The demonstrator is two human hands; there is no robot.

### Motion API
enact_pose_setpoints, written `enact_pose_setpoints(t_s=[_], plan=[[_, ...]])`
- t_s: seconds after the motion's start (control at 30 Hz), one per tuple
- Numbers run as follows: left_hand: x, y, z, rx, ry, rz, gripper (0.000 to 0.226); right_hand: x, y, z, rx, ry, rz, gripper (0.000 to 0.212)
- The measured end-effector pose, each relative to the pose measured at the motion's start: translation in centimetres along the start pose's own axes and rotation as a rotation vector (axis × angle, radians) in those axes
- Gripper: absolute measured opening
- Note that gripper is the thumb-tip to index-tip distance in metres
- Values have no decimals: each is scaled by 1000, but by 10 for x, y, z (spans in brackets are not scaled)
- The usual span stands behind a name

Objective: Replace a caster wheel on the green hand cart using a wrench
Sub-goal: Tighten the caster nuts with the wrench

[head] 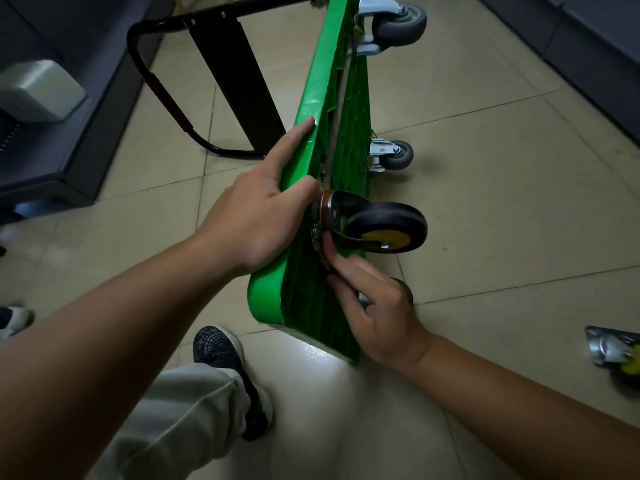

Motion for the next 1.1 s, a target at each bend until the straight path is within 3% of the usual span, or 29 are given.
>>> enact_pose_setpoints(t_s=[0.23, 0.33, 0.47, 0.63, 0.9, 1.1], plan=[[-2, 0, 1, 9, 2, 11, 69, -3, -1, -29, 287, -308, 86, 44], [-1, 1, 2, 2, 4, -1, 70, -8, -13, -41, 358, -352, 176, 44], [-1, 1, 3, -29, -4, -20, 71, -24, -12, -44, 220, -313, 124, 47], [0, 2, -1, -50, -9, -44, 70, -70, 16, -24, -117, -178, -183, 47], [1, 1, -1, -37, -25, -39, 69, 6, 27, -6, -262, 84, -16, 44], [0, 1, -2, -13, -10, -3, 69, 6, 9, -9, -79, -22, 24, 46]])
Point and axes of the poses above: each hand's wrist, its own x-axis towards the middle knuckle, its own y-axis out of the back of the hand, z = x × y, the point moved 2 cm from there along x, towards the middle knuckle, and after that the axes turned 2 degrees about x, right-handed, at the moved point
